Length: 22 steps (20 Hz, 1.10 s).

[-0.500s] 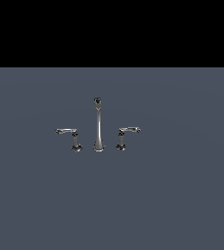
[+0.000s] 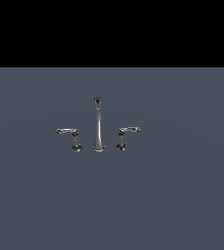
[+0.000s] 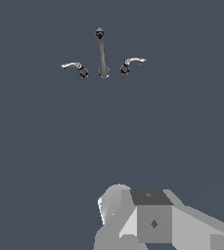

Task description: Turn on the faucet by rotating a designated handle.

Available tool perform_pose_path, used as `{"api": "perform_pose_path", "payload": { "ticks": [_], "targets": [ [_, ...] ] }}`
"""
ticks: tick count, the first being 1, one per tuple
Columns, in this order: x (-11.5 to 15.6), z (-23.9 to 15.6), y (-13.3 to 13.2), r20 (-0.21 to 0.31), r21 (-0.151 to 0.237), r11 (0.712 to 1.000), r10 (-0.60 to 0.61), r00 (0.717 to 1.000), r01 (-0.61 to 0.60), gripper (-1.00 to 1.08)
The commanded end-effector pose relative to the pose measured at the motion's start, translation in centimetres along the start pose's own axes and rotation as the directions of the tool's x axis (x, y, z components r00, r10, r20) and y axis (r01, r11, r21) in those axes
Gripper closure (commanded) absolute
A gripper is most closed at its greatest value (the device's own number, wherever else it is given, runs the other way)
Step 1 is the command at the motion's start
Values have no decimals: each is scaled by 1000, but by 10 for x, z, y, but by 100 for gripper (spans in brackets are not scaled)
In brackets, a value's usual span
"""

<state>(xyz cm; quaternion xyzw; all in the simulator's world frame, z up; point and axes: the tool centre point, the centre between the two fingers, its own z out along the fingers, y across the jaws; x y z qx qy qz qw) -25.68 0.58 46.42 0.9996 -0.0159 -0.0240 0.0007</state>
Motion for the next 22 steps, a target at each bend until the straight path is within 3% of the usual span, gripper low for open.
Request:
{"api": "perform_pose_path", "payload": {
  "ticks": [1,12,22],
  "targets": [
    [1,5,-5,0,0,1000,21,1000,-21,108],
    [14,49,-44,-3,6,981,194,981,-194,108],
    [39,100,-87,-5,13,921,391,921,-390,108]
  ]
}}
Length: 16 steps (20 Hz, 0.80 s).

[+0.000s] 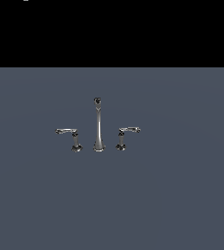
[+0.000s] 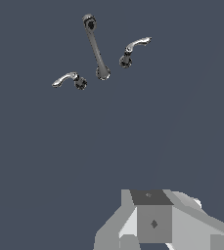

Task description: Turn on the faucet by rotating a designated handle.

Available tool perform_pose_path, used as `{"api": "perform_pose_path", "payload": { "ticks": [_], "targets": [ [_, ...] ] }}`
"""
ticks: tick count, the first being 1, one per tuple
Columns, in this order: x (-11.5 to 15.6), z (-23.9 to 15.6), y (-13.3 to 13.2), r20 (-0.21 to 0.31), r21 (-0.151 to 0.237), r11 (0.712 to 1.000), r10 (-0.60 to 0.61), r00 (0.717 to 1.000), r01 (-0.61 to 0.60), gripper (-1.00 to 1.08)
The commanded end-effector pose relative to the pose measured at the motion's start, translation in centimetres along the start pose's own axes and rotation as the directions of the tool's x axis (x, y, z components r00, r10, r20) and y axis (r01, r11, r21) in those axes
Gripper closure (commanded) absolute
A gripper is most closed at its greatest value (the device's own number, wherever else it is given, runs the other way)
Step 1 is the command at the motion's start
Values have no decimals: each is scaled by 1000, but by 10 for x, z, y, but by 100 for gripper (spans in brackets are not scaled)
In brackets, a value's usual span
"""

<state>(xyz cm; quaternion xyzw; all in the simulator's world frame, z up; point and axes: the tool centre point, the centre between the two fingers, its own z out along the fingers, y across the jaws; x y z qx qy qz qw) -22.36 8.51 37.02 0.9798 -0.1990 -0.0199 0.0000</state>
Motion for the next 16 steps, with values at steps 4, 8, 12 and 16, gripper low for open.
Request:
{"api": "perform_pose_path", "payload": {
  "ticks": [4,8,12,16],
  "targets": [
    [7,29,-27,-2,5,993,114,993,-114,108],
    [15,49,-46,-2,9,981,195,981,-195,108],
    [24,69,-64,-3,12,962,271,962,-271,108],
    [34,88,-80,-2,16,939,344,939,-344,108]
  ]
}}
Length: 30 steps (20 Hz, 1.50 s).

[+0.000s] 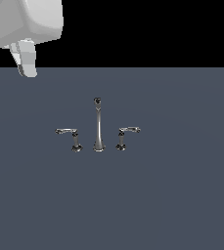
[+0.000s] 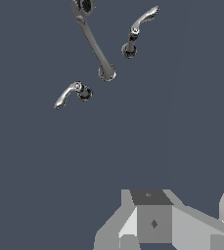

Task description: Turn on the faucet by rotating a designated handle.

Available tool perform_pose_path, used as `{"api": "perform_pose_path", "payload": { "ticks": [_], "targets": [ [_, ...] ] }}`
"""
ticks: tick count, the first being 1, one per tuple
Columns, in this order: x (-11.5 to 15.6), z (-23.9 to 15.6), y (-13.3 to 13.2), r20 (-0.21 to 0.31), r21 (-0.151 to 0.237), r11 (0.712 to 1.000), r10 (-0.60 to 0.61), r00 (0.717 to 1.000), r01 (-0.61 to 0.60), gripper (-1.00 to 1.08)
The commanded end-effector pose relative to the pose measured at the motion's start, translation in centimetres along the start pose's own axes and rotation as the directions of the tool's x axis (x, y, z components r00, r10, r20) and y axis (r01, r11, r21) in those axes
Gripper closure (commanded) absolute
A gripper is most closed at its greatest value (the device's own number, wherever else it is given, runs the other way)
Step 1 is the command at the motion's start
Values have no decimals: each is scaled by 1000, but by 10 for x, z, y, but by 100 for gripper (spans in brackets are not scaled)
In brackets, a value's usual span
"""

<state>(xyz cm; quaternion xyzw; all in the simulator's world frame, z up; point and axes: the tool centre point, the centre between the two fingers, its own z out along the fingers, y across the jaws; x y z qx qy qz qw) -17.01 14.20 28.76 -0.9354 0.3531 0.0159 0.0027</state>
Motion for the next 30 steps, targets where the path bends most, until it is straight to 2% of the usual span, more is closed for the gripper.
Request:
{"api": "perform_pose_path", "payload": {
  "ticks": [1,8,16,24,30],
  "targets": [
    [3,12,-12,0,3,999,48,999,-48,108],
    [14,42,-41,-1,9,986,168,986,-168,108],
    [29,73,-68,-2,15,958,288,958,-288,108],
    [47,103,-93,-5,18,917,399,917,-399,108],
    [65,127,-110,-10,19,874,487,874,-486,108]
  ]
}}
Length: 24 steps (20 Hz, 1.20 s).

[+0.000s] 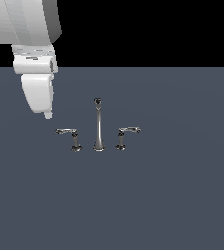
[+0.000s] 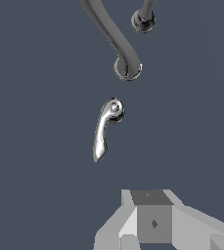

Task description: Turn on the faucet by rotating a designated handle.

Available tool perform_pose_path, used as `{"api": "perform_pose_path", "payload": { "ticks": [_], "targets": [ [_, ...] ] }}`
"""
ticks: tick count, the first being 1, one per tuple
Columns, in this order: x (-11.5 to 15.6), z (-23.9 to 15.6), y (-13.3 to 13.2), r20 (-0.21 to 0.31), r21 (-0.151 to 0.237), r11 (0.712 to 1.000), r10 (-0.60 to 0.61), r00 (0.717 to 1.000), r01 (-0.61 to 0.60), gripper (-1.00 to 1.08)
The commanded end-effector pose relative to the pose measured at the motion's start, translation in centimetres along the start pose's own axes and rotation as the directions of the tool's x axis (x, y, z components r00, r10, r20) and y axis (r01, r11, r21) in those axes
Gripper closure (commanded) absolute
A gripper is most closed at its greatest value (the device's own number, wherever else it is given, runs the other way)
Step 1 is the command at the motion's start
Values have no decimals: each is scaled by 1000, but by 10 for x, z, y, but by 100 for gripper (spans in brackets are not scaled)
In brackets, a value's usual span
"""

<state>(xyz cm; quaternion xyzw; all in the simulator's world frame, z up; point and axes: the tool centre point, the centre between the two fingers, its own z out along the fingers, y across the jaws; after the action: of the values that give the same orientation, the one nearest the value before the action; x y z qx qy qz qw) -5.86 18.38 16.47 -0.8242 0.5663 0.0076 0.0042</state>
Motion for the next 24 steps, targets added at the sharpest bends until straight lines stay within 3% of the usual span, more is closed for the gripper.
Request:
{"api": "perform_pose_path", "payload": {
  "ticks": [1,14,24],
  "targets": [
    [4,11,-10,-4,1,999,44,999,-44,108],
    [31,65,-60,-17,5,965,261,965,-261,108],
    [42,81,-76,-17,7,945,328,944,-328,108]
  ]
}}
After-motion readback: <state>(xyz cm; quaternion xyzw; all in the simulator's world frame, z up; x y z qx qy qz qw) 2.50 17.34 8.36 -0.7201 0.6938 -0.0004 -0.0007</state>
